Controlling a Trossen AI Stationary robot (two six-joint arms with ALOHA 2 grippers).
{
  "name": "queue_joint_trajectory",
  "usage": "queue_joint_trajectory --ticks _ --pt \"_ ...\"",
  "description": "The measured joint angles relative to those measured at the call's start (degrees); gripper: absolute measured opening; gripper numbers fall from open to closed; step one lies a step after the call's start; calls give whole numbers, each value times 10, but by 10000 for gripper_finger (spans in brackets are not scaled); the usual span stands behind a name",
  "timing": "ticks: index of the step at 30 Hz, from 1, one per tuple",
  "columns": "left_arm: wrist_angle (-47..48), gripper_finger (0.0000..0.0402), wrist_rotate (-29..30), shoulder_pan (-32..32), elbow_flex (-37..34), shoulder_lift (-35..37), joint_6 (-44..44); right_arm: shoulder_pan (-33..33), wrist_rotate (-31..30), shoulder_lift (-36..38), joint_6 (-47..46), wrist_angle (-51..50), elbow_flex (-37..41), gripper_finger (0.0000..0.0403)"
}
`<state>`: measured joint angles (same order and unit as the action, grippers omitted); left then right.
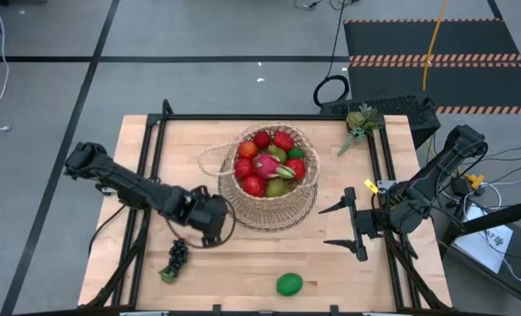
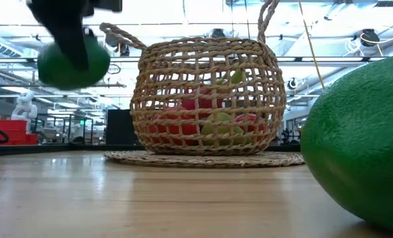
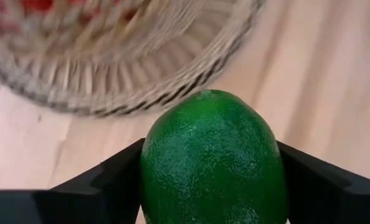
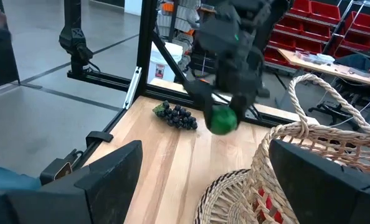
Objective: Build produce basket
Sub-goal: Put the left green lime into the basket
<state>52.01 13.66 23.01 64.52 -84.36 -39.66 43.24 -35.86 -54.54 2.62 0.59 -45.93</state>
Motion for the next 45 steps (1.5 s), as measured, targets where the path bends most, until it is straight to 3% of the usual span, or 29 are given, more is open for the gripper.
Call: queue_joint_trajectory --ticks 10,18,32,45 --pt "-2 303 126 76 114 0 14 0 -1 0 -22 17 0 343" --pt "-69 296 176 90 175 1 116 0 -1 0 -41 15 0 343" --pt "-235 302 194 88 194 1 335 0 1 0 -56 13 0 343" --pt "-261 306 200 82 194 1 555 0 1 0 -55 13 0 343"
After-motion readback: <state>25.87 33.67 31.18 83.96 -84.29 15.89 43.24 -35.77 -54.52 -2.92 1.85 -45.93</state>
